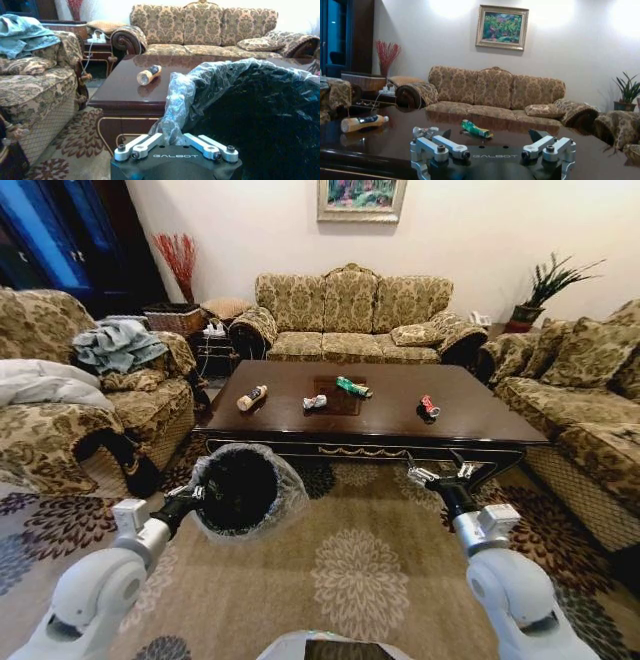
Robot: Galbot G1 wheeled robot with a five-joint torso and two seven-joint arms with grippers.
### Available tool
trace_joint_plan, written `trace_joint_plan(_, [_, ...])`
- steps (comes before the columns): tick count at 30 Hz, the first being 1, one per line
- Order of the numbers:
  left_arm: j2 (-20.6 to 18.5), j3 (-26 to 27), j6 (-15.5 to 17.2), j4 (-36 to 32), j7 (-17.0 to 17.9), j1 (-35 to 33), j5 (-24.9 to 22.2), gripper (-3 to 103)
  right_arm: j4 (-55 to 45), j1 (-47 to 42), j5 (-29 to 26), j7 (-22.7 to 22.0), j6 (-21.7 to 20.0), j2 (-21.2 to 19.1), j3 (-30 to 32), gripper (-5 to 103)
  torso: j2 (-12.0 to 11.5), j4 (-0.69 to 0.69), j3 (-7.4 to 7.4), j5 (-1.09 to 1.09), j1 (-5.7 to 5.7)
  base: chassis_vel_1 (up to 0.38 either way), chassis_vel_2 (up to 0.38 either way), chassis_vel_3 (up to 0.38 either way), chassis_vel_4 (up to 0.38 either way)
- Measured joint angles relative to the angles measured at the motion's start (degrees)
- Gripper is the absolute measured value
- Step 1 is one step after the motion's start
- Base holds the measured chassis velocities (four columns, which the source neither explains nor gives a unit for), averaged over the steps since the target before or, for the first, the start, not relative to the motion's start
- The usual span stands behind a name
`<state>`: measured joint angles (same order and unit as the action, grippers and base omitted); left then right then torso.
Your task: Move to the front of the table and place the trash on the table into the trash bin.
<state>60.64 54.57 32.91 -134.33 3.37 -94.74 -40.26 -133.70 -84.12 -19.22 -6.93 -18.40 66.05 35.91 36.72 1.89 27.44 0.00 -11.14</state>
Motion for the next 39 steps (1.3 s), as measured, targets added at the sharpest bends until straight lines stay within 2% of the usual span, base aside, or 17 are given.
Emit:
trace_joint_plan(15, [-0.2, 1.2, -1.7, -0.8, -0.7, 0.7, -0.2, 1, 0.0, 0.0, 0.6, -1.0, -0.5, 0.2, 0.2, 100, 3.7, 0.01, 2.19, 0.00, -1.55, 0.000, 0.000, 0.000, 0.000])
trace_joint_plan(20, [-0.8, 1.4, -3.6, -0.5, -1.5, 0.8, -1.1, 1, -2.2, -1.2, 0.2, -2.1, -1.6, -0.6, 0.8, 100, 4.9, 0.00, 2.84, -0.01, -2.09, 0.000, 0.000, 0.000, 0.000])
trace_joint_plan(22, [-0.8, 0.0, -5.8, 0.4, -0.9, 1.5, -1.2, 1, -2.4, -2.0, 0.4, -2.0, -1.2, -0.7, 1.1, 100, 5.7, 0.00, 3.33, -0.01, -2.38, 0.000, 0.000, 0.000, 0.000])
trace_joint_plan(25, [-0.5, -0.9, -6.6, 0.7, -0.2, 2.2, -1.1, 1, -2.4, -2.1, 0.5, -2.0, -0.6, -0.5, 1.2, 100, 6.3, -0.01, 3.67, -0.01, -2.60, 0.000, 0.000, 0.000, 0.000])
trace_joint_plan(31, [1.2, -1.2, -5.8, -0.2, 0.4, 1.8, -0.8, 1, -1.8, -1.4, 0.0, -1.4, 0.0, 0.6, 1.2, 100, 7.7, 0.01, 4.45, 0.00, -3.21, 0.000, 0.000, 0.000, 0.000])
trace_joint_plan(39, [3.2, 1.8, -5.5, -2.8, 0.0, -1.7, -0.3, 1, 1.6, 0.0, -0.5, 0.0, 2.1, 0.5, 1.0, 100, 9.7, 0.01, 5.63, 0.01, -4.07, 0.000, 0.000, 0.000, 0.000])
